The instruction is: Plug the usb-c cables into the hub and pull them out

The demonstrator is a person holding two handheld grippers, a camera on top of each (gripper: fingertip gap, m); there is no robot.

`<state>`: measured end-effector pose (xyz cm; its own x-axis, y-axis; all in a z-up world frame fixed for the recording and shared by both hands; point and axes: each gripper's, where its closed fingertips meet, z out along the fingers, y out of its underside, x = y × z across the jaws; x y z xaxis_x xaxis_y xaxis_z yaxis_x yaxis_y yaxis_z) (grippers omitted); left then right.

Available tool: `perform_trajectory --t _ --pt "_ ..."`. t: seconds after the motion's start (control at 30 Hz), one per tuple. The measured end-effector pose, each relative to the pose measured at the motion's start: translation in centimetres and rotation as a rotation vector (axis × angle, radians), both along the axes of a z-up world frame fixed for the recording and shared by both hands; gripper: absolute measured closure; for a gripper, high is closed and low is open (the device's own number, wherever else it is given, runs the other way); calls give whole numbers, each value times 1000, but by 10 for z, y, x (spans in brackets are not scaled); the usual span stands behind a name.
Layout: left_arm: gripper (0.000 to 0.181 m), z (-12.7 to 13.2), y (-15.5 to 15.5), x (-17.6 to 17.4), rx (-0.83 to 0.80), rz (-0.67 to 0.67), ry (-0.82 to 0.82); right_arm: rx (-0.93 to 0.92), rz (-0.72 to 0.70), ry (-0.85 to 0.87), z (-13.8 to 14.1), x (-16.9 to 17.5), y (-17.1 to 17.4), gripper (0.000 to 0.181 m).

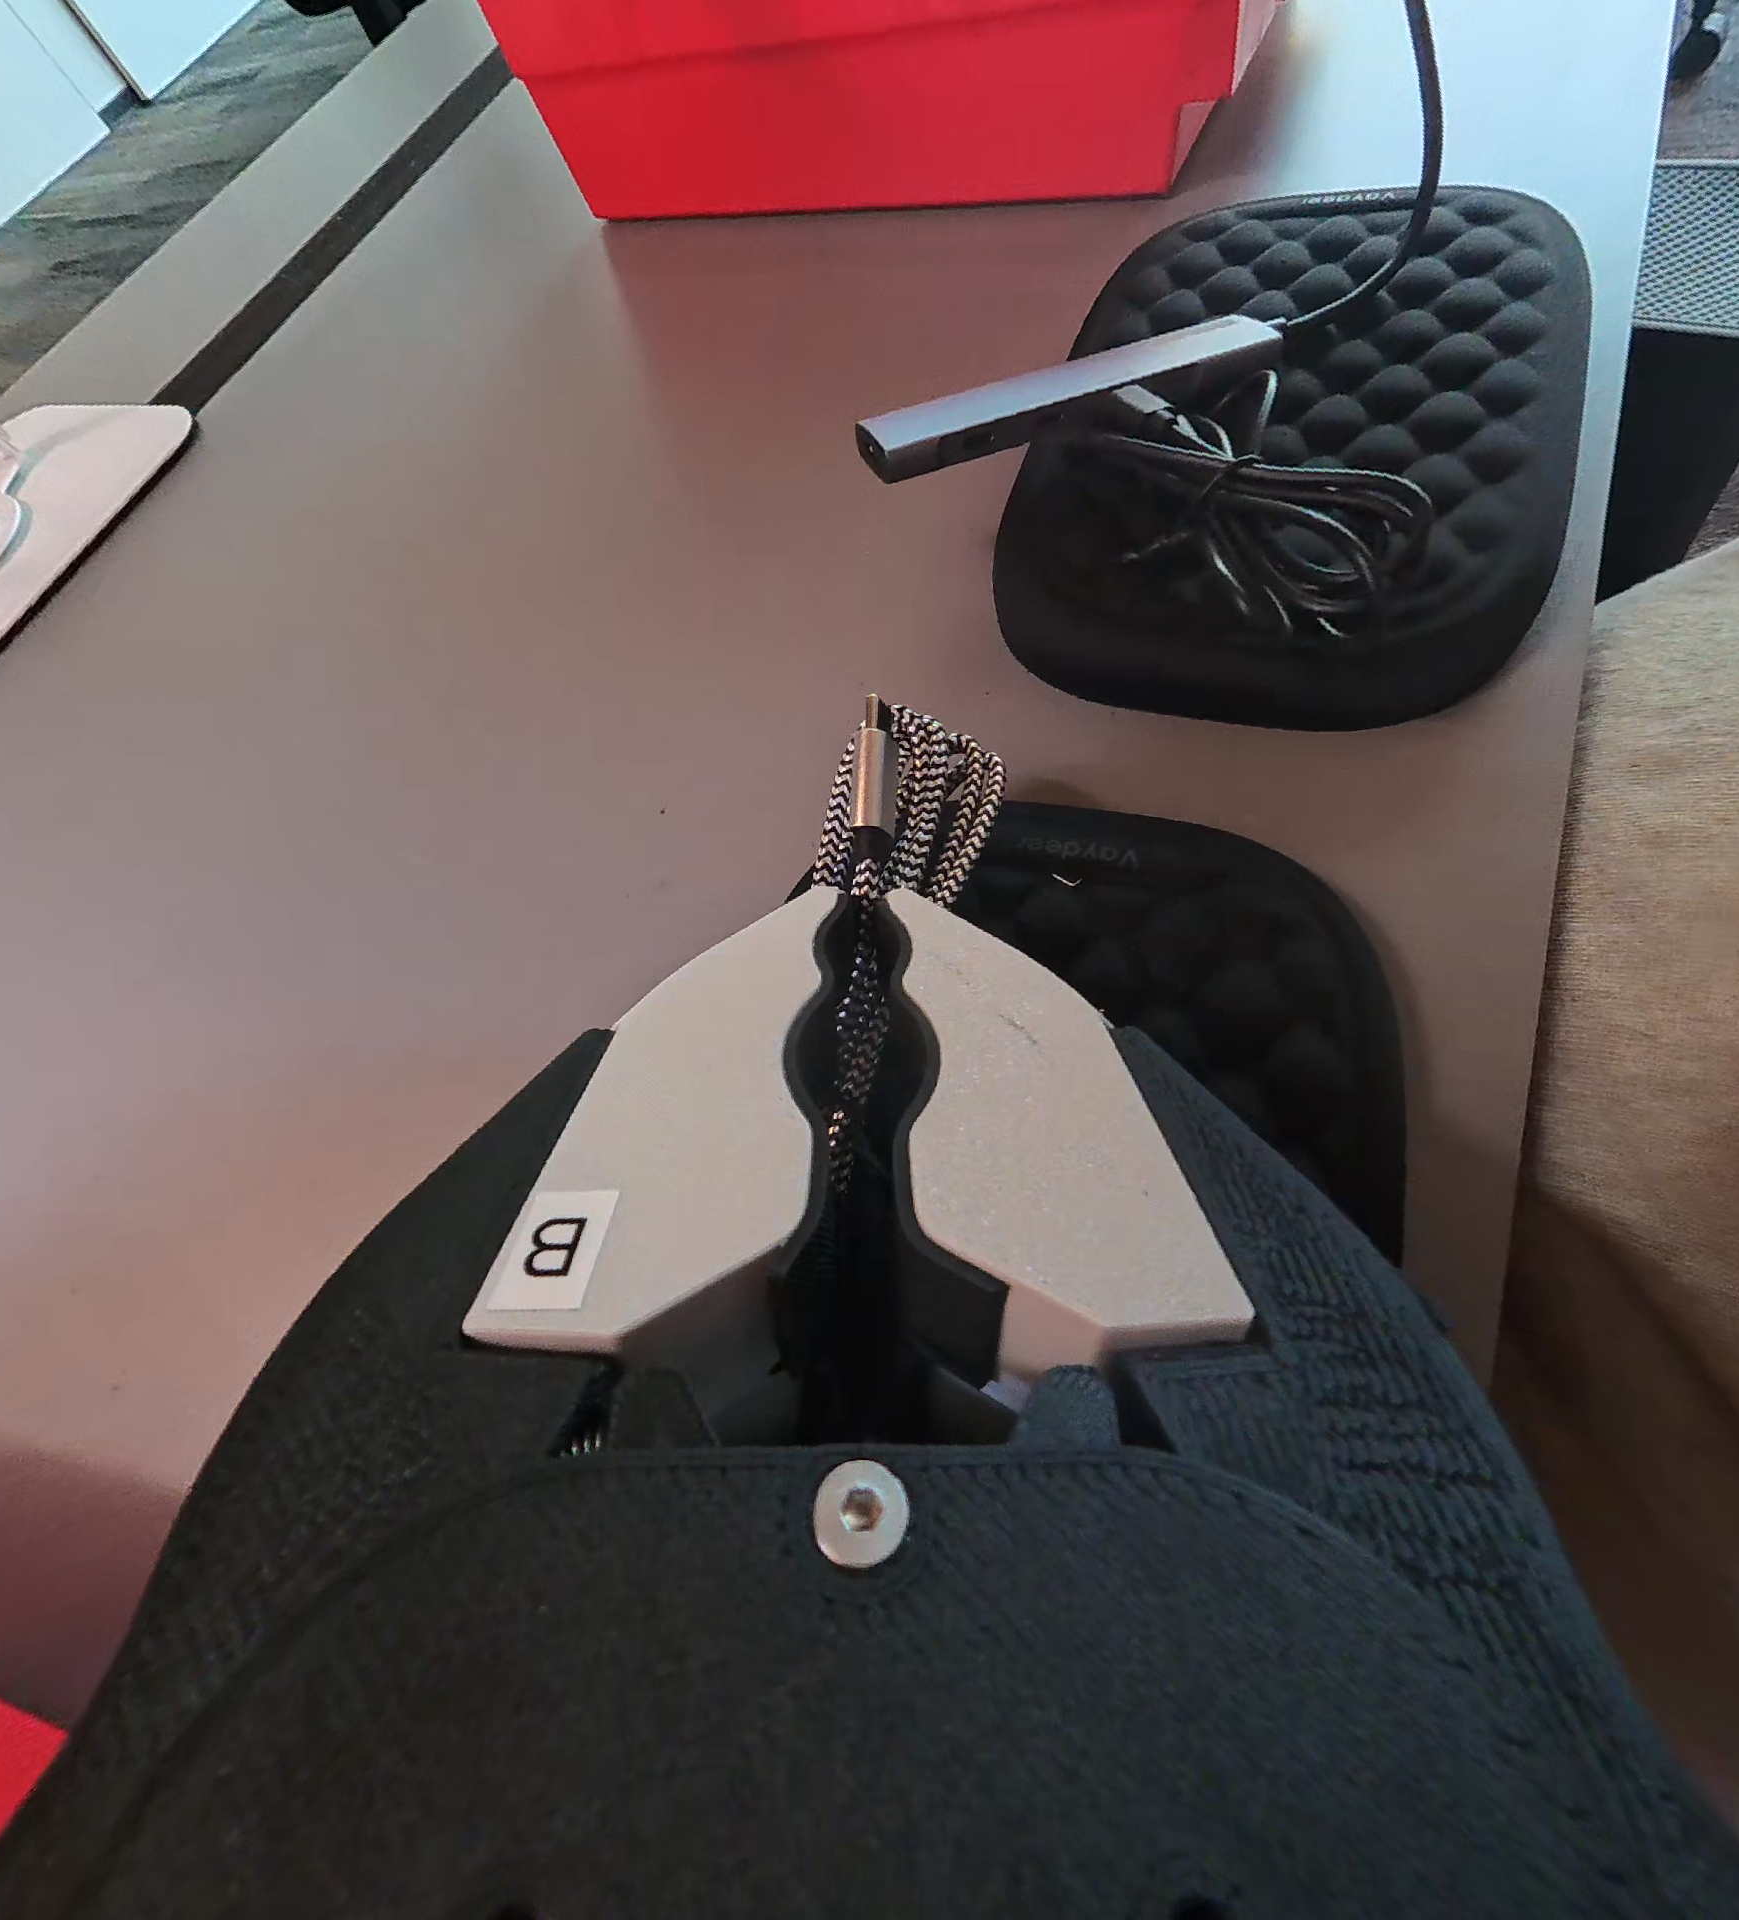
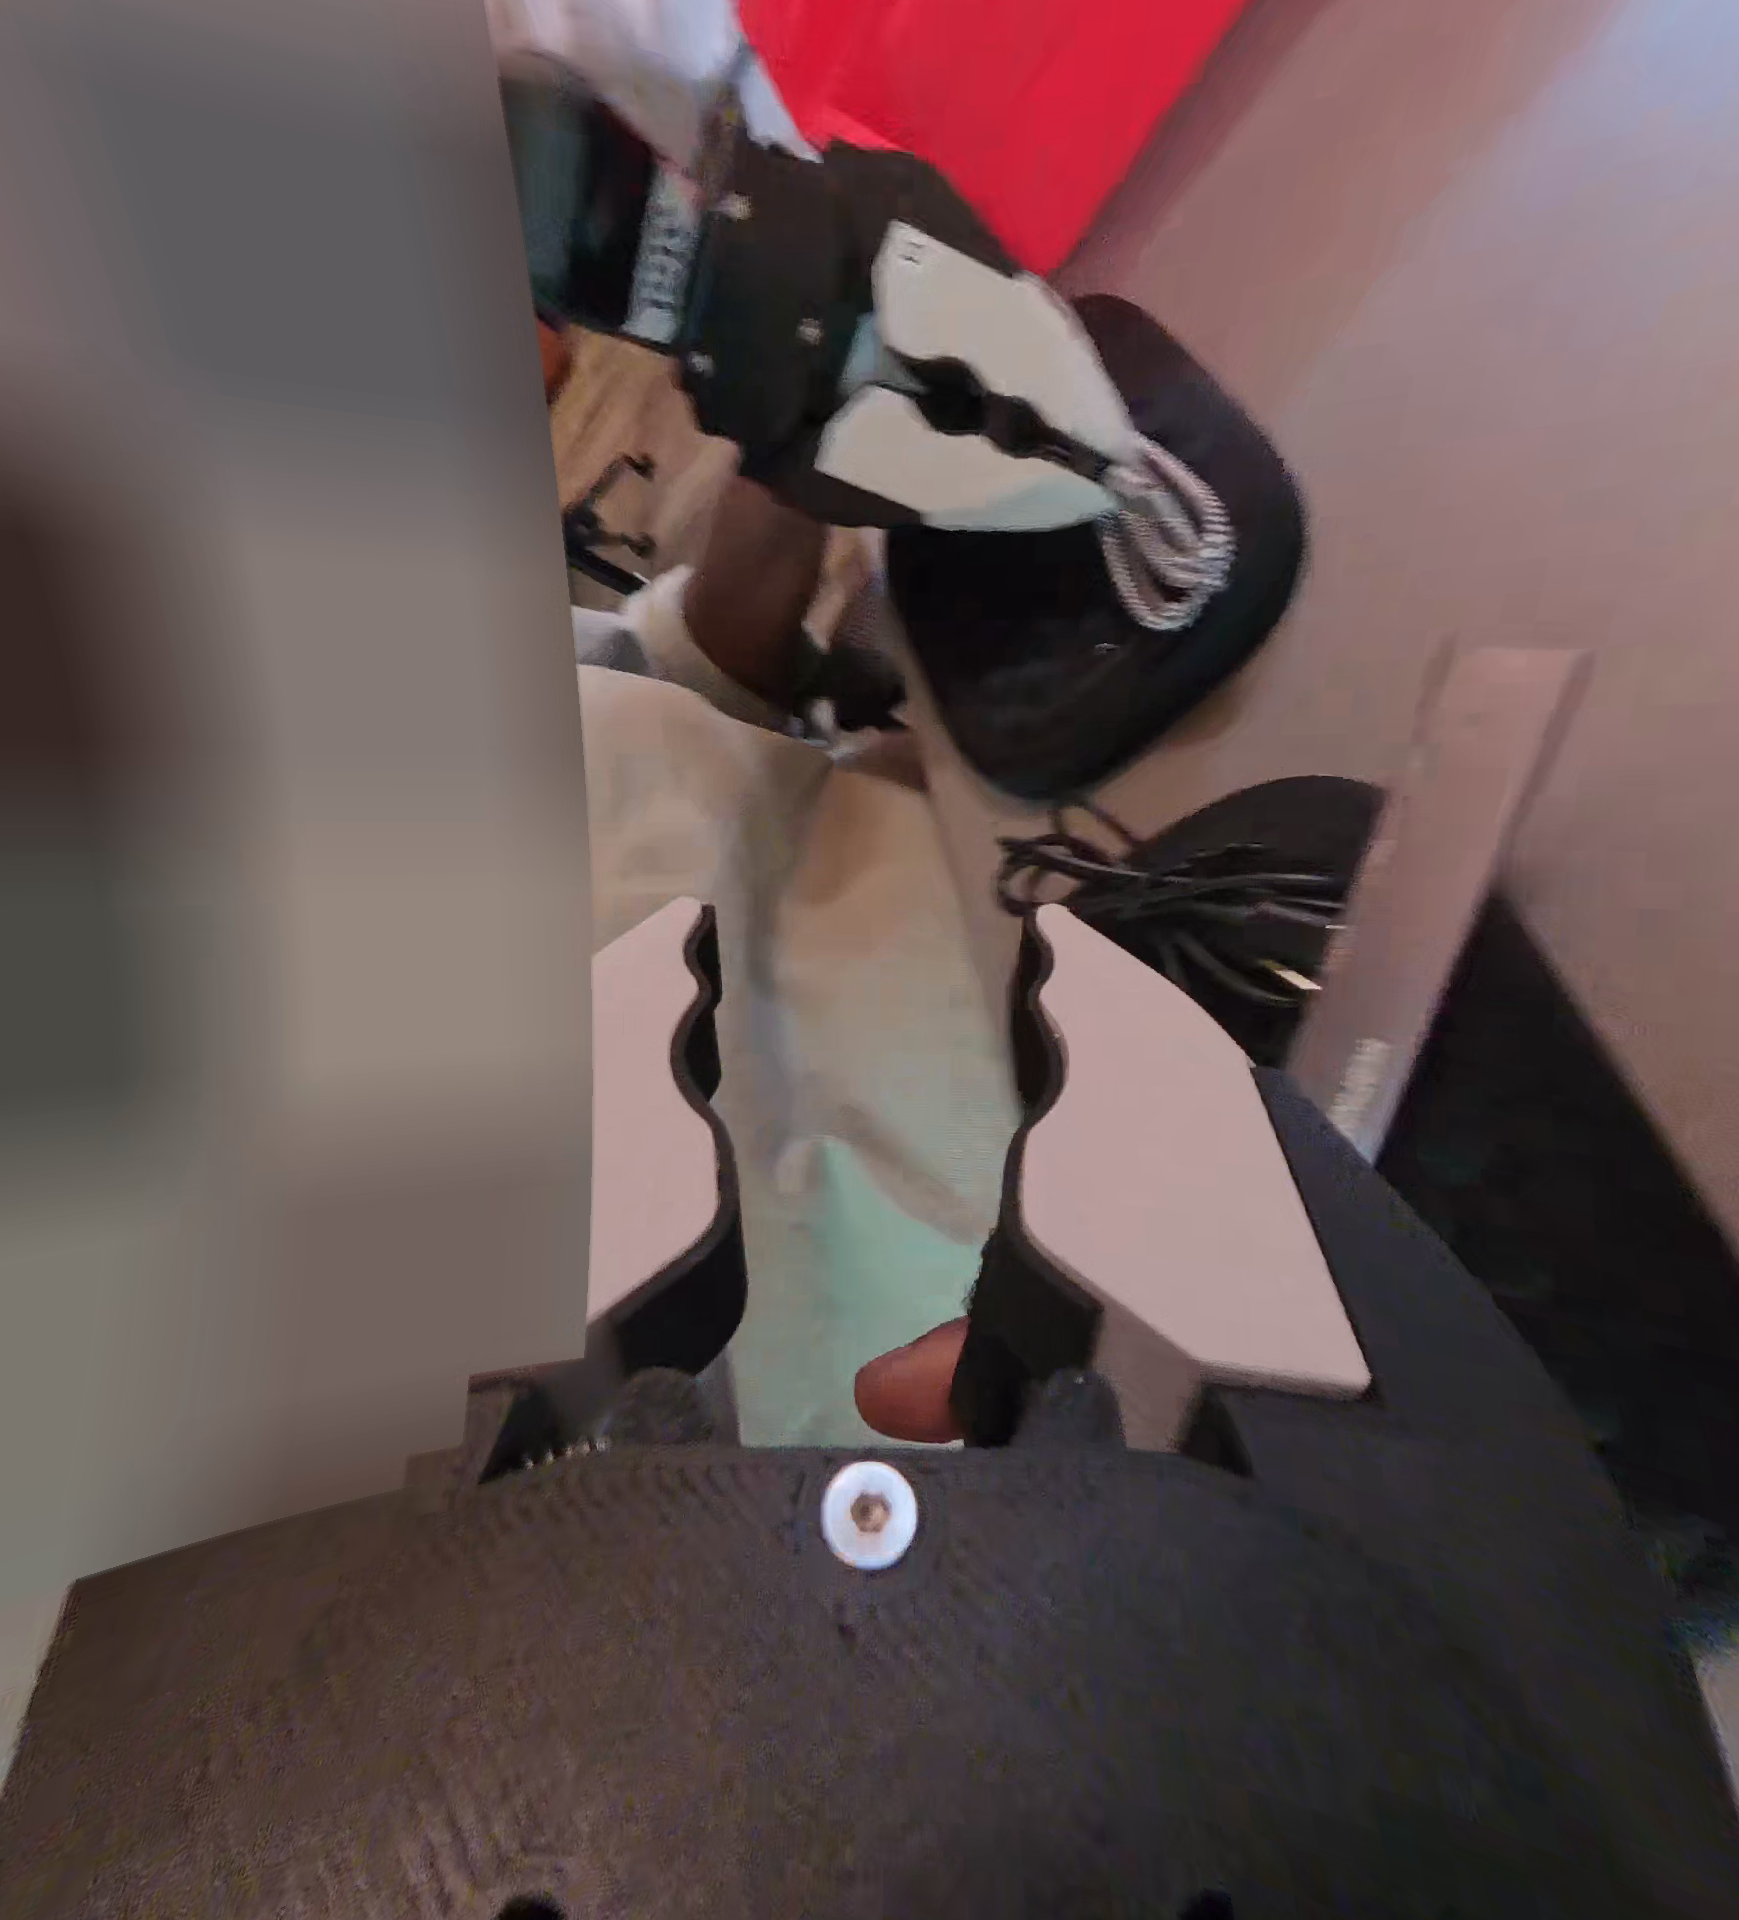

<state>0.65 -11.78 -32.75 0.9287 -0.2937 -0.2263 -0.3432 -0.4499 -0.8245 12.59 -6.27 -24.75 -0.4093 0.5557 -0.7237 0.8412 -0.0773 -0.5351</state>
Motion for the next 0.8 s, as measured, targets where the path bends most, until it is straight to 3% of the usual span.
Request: perform_trajectory --t 0.03,0.2,0.4,0.53,0.6,0.63,0.7,0.8 --pt "179 0 0 0 1 0 2 51 11 -38 -7 -8 6 124" --pt "179 0 0 0 3 0 2 301 126 -199 -44 -44 46 112" --pt "179 0 1 0 3 -1 -6 283 266 -381 -84 -49 54 121" --pt "179 0 1 0 6 0 7 167 316 -390 -87 -47 41 130" --pt "179 0 1 0 8 1 9 120 317 -394 -90 -45 39 145" --pt "179 0 1 0 9 0 9 106 306 -381 -91 -46 41 162" --pt "179 0 1 0 11 0 13 9 302 -353 -78 -45 38 168" --pt "179 0 1 0 8 0 11 20 264 -236 -63 -47 38 171"
